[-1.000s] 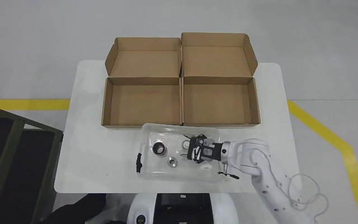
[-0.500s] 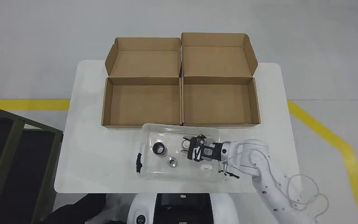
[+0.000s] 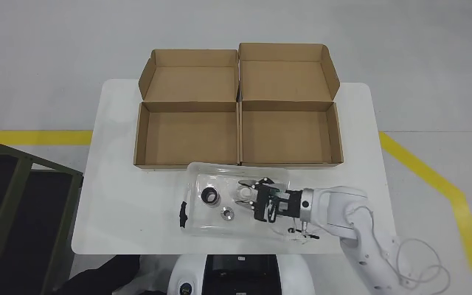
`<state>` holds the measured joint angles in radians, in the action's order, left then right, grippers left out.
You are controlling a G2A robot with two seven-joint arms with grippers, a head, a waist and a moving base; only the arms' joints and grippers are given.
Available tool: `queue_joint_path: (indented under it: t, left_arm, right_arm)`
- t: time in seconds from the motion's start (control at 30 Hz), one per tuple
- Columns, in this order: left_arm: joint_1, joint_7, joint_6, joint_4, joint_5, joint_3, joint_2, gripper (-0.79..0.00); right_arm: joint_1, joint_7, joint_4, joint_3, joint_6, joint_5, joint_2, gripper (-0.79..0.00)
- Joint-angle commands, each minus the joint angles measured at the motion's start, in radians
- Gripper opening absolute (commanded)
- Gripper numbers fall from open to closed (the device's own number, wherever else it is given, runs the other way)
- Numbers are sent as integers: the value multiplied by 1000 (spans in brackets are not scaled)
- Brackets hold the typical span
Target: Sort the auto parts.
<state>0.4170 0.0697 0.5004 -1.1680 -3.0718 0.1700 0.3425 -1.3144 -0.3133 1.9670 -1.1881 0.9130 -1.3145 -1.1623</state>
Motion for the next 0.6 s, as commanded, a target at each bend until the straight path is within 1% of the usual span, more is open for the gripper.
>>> queue_joint_path:
  t: [0.0, 0.3, 0.57]
  left_arm:
    - [0, 0, 0, 0, 0, 0, 0, 0]
    - [0, 0, 0, 0, 0, 0, 0, 0]
    - [0, 0, 0, 0, 0, 0, 0, 0]
  right_arm:
    - [-2, 11, 22, -14, 3, 29, 3, -785]
    - [15, 96, 57, -53, -53, 175, 5, -785]
    - [36, 217, 86, -87, -107, 255, 4, -785]
